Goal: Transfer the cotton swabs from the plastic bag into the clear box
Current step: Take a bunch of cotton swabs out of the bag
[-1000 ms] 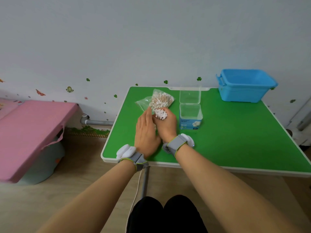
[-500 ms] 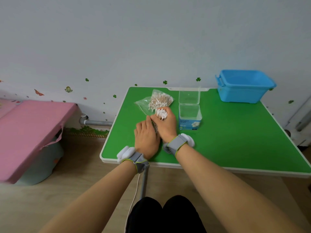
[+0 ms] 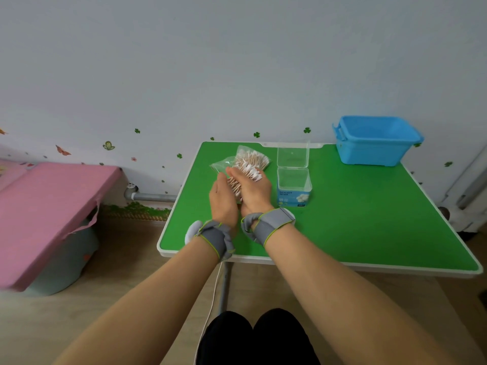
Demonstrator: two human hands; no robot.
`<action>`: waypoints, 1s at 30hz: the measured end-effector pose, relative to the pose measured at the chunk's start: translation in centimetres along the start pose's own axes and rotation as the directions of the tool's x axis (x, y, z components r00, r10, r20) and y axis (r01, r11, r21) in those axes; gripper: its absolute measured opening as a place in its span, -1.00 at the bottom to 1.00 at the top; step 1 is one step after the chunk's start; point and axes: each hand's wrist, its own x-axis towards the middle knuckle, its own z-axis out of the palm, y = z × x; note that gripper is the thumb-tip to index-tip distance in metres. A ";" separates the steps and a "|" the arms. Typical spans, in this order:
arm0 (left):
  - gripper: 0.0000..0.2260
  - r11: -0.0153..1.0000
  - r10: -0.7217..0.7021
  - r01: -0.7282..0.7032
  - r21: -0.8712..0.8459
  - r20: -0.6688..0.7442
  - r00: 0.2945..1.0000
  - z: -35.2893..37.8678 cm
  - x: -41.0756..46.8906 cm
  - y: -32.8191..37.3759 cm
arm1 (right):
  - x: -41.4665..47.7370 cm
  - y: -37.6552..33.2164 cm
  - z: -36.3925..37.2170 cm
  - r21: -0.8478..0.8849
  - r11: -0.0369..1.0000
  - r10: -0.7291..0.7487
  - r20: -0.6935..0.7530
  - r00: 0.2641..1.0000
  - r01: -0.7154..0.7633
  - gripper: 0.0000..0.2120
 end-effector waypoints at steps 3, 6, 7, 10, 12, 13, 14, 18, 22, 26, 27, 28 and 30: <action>-0.67 0.999 -0.040 0.040 -0.018 -0.013 0.999 0.7 -0.1 1.1 | -0.5 -0.3 0.2 -0.059 0.995 -0.082 -0.040 0.996 0.079 -0.62; -0.66 0.998 -0.057 0.057 0.015 -0.025 0.998 1.0 -0.2 1.7 | -0.9 -1.0 0.4 -0.149 0.970 -0.200 -0.041 0.979 0.192 -0.77; -0.66 0.998 -0.046 0.047 0.045 -0.020 0.999 1.1 -0.1 1.9 | -1.1 -1.3 0.4 -0.173 0.962 -0.222 -0.038 0.974 0.212 -0.75; -0.72 0.983 0.024 -0.029 0.179 0.029 0.999 1.4 -0.4 2.3 | -1.2 -2.0 0.2 -0.236 0.932 -0.290 -0.029 0.957 0.275 -0.73; -0.76 0.989 0.016 -0.022 0.148 0.039 0.999 1.7 -0.8 2.8 | -1.3 -2.4 0.0 -0.320 0.884 -0.364 -0.013 0.931 0.341 -0.75; -0.76 0.994 0.002 -0.007 0.113 0.043 0.999 1.9 -1.1 2.9 | -1.3 -2.6 -0.2 -0.357 0.856 -0.400 0.002 0.916 0.374 -0.76; -0.77 0.997 -0.018 0.014 0.075 0.058 0.998 2.1 -1.3 3.0 | -1.3 -2.8 -0.4 -0.387 0.829 -0.432 0.016 0.902 0.404 -0.76; -0.79 0.985 -0.108 0.124 -0.120 0.130 0.986 3.1 -1.8 3.1 | -1.0 -3.4 -1.2 -0.464 0.754 -0.503 0.049 0.863 0.465 -0.75; -0.77 1.000 0.020 -0.018 -0.025 0.080 0.997 3.4 -2.0 2.8 | -1.0 -3.7 -1.7 -0.450 0.773 -0.488 0.030 0.872 0.448 -0.73; -0.75 0.998 -0.053 0.056 -0.013 0.147 0.988 4.0 -2.6 3.0 | -0.8 -3.8 -1.9 -0.267 0.910 -0.335 -0.026 0.942 0.316 -0.70; -0.74 0.994 -0.094 0.101 -0.032 0.176 0.980 4.2 -2.6 3.1 | -0.8 -4.0 -2.0 -0.221 0.933 -0.298 -0.024 0.954 0.286 -0.70; -0.73 0.995 -0.092 0.099 -0.029 0.198 0.976 4.4 -2.7 3.2 | -0.7 -4.2 -2.1 -0.184 0.947 -0.271 -0.011 0.962 0.265 -0.73; -0.72 0.999 -0.033 0.032 0.007 0.192 0.981 4.9 -2.5 3.1 | -0.6 -4.7 -2.2 -0.147 0.957 -0.251 0.015 0.968 0.250 -0.82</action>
